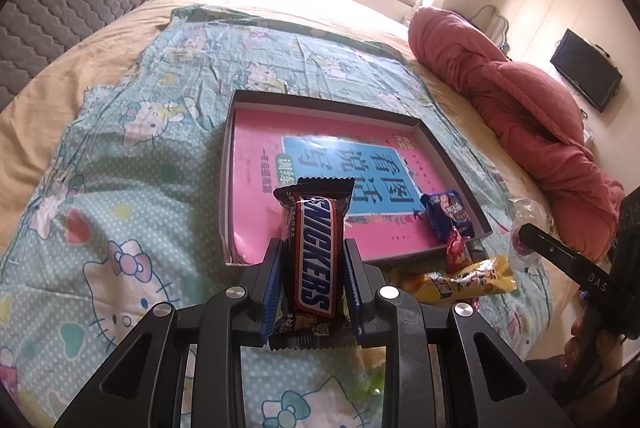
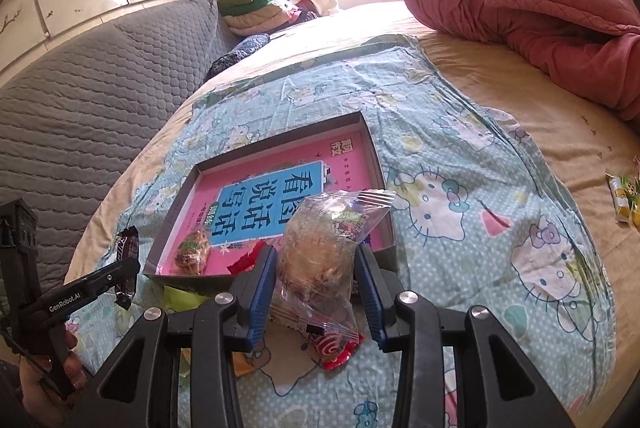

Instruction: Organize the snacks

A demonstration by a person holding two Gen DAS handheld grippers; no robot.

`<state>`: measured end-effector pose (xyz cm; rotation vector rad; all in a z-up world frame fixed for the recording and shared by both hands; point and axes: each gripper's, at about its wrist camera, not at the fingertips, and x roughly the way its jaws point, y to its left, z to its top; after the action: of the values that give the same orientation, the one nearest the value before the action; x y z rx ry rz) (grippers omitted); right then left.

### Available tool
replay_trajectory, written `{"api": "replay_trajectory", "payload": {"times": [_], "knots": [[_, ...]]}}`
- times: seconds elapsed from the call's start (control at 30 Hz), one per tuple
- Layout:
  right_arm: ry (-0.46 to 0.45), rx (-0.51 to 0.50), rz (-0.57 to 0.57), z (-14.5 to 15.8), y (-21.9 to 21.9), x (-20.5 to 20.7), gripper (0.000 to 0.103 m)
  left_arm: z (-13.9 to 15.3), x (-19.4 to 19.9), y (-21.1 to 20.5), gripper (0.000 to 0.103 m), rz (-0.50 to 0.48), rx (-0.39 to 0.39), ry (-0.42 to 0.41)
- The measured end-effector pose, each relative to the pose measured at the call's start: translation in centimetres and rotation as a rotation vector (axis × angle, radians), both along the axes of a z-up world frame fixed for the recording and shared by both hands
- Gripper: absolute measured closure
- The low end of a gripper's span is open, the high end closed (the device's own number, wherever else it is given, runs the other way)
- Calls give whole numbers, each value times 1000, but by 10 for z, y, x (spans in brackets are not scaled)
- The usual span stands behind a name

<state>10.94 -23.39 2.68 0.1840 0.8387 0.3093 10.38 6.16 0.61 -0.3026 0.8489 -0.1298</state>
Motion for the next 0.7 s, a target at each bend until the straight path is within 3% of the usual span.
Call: {"api": "replay_trajectory", "payload": {"times": [0.7], "knots": [[19,3,-21,-6,-12,14,63,-2,21,-17,74,-34,-4,-12]]}}
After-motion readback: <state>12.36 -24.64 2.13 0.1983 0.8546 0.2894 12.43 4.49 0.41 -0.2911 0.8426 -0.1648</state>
